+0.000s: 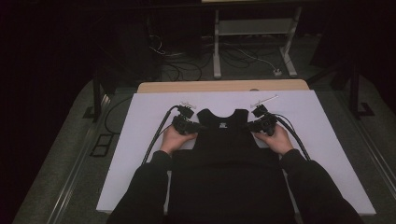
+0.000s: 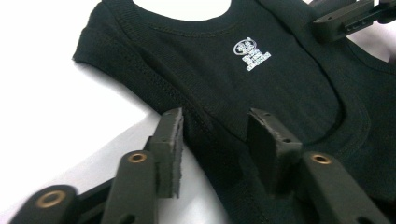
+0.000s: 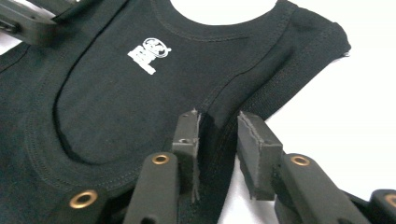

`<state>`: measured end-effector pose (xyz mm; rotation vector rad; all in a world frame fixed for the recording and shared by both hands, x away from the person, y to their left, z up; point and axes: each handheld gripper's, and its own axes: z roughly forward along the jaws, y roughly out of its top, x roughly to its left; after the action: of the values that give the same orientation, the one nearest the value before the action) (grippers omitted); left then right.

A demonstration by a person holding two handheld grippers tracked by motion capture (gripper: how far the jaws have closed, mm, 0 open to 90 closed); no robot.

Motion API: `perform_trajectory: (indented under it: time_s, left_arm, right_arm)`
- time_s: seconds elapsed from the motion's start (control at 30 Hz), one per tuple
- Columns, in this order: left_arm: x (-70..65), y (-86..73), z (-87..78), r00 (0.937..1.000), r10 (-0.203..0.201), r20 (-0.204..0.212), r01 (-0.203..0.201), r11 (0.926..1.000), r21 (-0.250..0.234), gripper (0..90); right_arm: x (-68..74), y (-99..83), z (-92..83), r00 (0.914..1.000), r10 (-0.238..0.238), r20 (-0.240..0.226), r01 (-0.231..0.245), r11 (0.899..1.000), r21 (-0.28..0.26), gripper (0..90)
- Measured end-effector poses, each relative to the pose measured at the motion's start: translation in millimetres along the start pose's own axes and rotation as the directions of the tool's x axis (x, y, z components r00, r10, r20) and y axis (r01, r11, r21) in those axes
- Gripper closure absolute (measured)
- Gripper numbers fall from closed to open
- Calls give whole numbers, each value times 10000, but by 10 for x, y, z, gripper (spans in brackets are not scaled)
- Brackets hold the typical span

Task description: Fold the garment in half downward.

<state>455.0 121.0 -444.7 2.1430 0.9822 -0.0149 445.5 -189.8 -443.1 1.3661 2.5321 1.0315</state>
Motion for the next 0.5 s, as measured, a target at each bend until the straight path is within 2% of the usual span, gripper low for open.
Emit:
perform_trajectory:
  time_s: [0.1,0.17,0.3,0.4,0.5]
  left_arm:
    - [-20,4,16,9998,80,-186,-79,10000,35,638]
    - [-31,5,16,9988,153,-462,-150,9999,80,702]
    - [-29,11,20,9988,13,-483,-3,9998,212,817]
    - [-38,17,19,9986,155,-499,-142,9995,269,850]
    - [-24,20,18,9992,-34,-405,44,9997,239,857]
  right_arm:
    - [14,-2,14,9998,-18,-185,18,10000,16,744]
    - [21,-2,18,9994,73,-339,-71,10000,65,793]
    - [4,-13,22,9972,389,-640,-385,9992,74,836]
    - [-12,-18,21,9953,613,-751,-611,9981,50,842]
    - [-19,-16,9,9947,654,-789,-653,9979,32,844]
